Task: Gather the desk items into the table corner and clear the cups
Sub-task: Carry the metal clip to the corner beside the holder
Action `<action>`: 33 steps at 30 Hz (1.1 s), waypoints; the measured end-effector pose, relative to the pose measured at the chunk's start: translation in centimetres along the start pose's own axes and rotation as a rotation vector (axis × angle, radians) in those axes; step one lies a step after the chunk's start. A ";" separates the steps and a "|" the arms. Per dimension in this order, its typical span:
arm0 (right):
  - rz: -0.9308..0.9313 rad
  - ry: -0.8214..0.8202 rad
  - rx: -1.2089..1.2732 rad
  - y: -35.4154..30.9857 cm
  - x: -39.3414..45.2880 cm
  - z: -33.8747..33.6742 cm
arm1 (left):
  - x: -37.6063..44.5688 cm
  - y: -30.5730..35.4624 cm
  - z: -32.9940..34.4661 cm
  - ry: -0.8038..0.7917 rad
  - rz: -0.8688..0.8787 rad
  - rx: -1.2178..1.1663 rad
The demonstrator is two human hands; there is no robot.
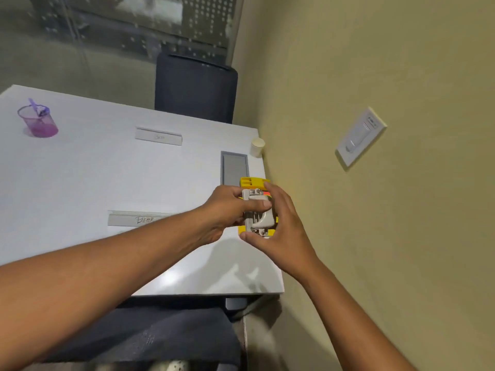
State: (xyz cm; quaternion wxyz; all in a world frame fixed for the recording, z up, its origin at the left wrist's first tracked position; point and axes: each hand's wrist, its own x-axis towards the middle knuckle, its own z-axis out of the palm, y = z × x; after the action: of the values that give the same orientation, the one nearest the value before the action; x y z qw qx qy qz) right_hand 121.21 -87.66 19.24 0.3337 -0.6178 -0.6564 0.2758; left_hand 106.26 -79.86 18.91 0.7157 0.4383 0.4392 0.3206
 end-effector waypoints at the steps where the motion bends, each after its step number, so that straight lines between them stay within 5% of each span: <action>1: -0.014 -0.069 -0.021 0.8 1.4 0.1 | 1.1 -0.6 -0.5 0.020 -0.007 0.010; 12: 0.058 -0.555 -0.138 10.4 13.9 1.6 | 12.1 -7.0 -4.1 0.126 -0.144 -0.069; 22: 0.007 -0.416 -0.206 16.4 21.3 2.7 | 21.5 -10.0 -4.5 0.174 -0.112 -0.178; 27: 0.143 -0.297 -0.042 20.2 27.0 1.4 | 24.2 -15.9 -7.0 0.408 0.147 0.632; 33: 0.234 -0.242 -0.075 24.5 34.4 0.7 | 26.3 -23.4 -9.3 0.297 0.461 1.428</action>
State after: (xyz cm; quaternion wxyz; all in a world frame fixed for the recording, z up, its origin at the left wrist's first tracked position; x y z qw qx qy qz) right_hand 135.51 -51.36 3.15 0.1946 -0.6643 -0.6254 0.3602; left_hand 110.24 -64.00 -13.61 0.1072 0.8273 0.5289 0.1558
